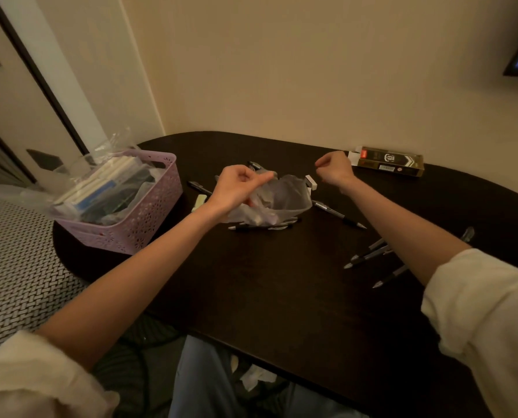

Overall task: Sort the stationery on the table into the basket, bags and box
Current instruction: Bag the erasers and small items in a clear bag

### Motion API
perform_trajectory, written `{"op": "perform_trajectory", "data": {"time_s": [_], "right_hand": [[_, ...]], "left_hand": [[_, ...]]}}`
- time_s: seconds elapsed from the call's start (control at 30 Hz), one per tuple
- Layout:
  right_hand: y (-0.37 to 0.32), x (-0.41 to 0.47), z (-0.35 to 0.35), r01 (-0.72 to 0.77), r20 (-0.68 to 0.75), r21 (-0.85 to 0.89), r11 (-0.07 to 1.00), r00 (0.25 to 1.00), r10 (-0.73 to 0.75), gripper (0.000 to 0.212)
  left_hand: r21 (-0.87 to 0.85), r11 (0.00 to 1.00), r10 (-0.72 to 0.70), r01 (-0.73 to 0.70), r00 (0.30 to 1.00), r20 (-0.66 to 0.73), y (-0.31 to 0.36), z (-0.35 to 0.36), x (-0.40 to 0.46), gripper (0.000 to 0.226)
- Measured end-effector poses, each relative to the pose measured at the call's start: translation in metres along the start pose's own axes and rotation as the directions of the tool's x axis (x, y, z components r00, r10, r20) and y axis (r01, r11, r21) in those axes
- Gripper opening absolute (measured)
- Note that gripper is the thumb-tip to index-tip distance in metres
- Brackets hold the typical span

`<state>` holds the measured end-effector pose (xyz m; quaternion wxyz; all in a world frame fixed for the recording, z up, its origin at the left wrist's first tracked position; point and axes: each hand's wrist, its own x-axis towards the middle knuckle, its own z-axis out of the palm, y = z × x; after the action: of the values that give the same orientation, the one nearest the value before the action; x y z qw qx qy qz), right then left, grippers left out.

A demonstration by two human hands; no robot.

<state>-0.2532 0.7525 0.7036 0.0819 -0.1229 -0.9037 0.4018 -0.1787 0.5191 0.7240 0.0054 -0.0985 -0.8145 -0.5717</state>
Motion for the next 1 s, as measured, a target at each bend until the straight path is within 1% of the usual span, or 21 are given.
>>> {"op": "perform_trajectory", "data": {"time_s": [0.1,0.2,0.33,0.4,0.47,0.53,0.57,0.63,0.67,0.73,0.77,0.8,0.87,0.9,1.0], "right_hand": [[-0.001,0.009,0.010,0.003,0.060,-0.090,0.996,0.998,0.002,0.028],[0.001,0.016,0.018,-0.030,0.095,-0.133,0.991,0.995,0.043,0.031],[0.008,0.022,0.027,-0.061,0.153,-0.190,0.980,0.984,0.091,0.030],[0.008,0.022,0.026,-0.063,0.129,-0.192,0.979,0.988,0.088,0.027],[0.007,0.020,0.023,-0.059,0.071,-0.168,0.984,0.995,0.072,0.026],[0.006,0.018,0.019,-0.060,0.053,-0.084,0.995,0.997,0.065,0.035],[0.005,0.016,0.016,-0.061,0.065,-0.016,0.998,0.996,0.062,0.034],[0.005,0.012,0.012,-0.071,0.092,0.096,0.993,0.994,0.062,0.020],[0.006,0.009,0.010,-0.084,0.105,0.123,0.989,0.992,0.071,0.018],[0.006,0.004,0.008,-0.103,0.151,0.124,0.987,0.985,0.083,0.020],[0.007,0.001,0.008,-0.100,0.176,0.091,0.991,0.981,0.083,0.022],[0.008,0.001,0.009,-0.080,0.192,0.017,0.997,0.978,0.075,0.025],[0.012,0.001,0.012,-0.027,0.196,-0.194,0.981,0.978,0.066,0.032],[0.012,0.000,0.014,-0.011,0.192,-0.270,0.963,0.979,0.066,0.034],[0.010,-0.004,0.018,0.016,0.221,-0.320,0.947,0.974,0.059,0.039]], "left_hand": [[0.012,1.000,-0.004,0.004,0.998,0.063,0.002,-0.004,0.002,0.032],[0.026,1.000,-0.001,-0.002,0.991,0.135,0.001,-0.009,0.005,0.019],[0.047,0.999,-0.005,-0.001,0.992,0.128,-0.004,-0.013,0.010,0.015],[0.042,0.999,-0.003,-0.003,0.990,0.142,-0.005,-0.013,0.010,0.015],[0.038,0.999,0.004,-0.009,0.989,0.145,-0.004,-0.013,0.009,0.019],[0.025,1.000,0.014,-0.018,0.990,0.139,-0.004,-0.012,0.009,0.026],[0.023,0.999,0.021,-0.025,0.990,0.138,-0.003,-0.012,0.009,0.030],[0.024,0.999,0.026,-0.030,0.990,0.137,-0.003,-0.010,0.008,0.027],[0.021,0.999,0.027,-0.030,0.990,0.137,-0.002,-0.009,0.008,0.023],[0.015,0.999,0.030,-0.033,0.991,0.128,-0.002,-0.007,0.008,0.021],[0.018,0.999,0.033,-0.036,0.992,0.125,-0.001,-0.006,0.008,0.021],[0.023,0.999,0.036,-0.039,0.992,0.123,-0.001,-0.005,0.008,0.022],[0.038,0.998,0.039,-0.043,0.993,0.112,-0.001,-0.004,0.007,0.029],[0.048,0.998,0.038,-0.043,0.994,0.104,-0.001,-0.003,0.007,0.032],[0.063,0.997,0.039,-0.046,0.994,0.098,-0.001,-0.002,0.005,0.034]]}}
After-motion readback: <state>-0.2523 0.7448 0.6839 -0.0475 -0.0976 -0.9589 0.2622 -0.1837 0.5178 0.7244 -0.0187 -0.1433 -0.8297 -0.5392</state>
